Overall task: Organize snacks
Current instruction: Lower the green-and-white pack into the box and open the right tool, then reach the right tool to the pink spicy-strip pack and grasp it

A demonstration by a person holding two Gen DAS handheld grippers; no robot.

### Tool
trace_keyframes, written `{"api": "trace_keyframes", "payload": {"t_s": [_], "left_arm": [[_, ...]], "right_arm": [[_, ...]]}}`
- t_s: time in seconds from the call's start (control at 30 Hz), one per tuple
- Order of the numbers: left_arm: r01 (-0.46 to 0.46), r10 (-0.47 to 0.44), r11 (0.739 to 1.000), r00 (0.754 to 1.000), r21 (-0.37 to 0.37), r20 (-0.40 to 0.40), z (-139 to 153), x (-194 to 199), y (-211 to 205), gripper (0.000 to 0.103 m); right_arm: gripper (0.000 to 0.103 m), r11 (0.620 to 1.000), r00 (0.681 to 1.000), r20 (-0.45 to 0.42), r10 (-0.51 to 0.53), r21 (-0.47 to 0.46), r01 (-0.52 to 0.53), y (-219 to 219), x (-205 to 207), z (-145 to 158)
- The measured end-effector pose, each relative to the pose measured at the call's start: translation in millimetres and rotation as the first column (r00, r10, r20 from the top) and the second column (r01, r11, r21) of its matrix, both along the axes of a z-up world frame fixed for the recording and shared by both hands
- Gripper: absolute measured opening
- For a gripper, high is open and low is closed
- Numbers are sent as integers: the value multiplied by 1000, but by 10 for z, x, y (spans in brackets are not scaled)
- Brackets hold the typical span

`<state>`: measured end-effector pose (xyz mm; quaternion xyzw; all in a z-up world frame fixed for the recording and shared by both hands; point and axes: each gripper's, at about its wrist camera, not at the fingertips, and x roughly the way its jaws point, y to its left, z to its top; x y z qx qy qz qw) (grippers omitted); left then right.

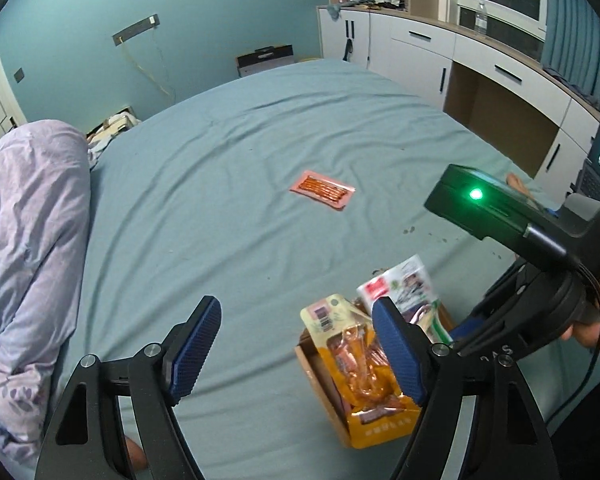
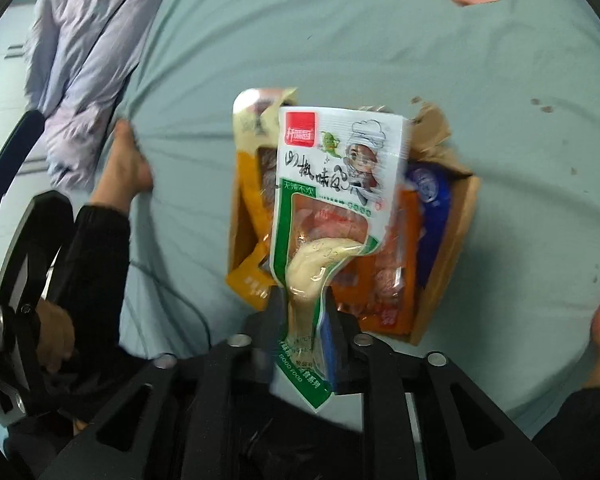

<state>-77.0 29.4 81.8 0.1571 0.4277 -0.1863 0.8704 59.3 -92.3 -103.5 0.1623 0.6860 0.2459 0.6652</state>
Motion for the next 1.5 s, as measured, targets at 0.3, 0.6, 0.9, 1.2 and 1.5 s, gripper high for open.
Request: {"api": "trace_keyframes", "payload": {"t_s": [0.3, 0.6, 0.9, 1.2, 1.5], "left_arm": [[-14, 14, 999, 1000, 34, 27, -34, -23, -44, 79], [-9, 6, 997, 999, 75, 38, -75, -47, -100, 81], [-15, 18, 996, 999, 91, -39, -260, 35, -73, 81], [-58, 69, 994, 990, 95, -119, -492, 180, 69, 81], [-33, 42, 998, 983, 51, -181, -598, 294, 85, 81]], "right_arm": [[79, 992, 998, -10, -66, -106, 64, -321, 221, -104], [79, 971, 983, 105, -150, -169, 166, -632, 364, -16], [79, 951, 979, 206, 8, -305, 57, -159, 72, 11], [79, 938, 962, 267, -58, -317, 144, -333, 328, -81], [79, 907, 929, 355, -109, -346, 238, -602, 1307, -326]]}}
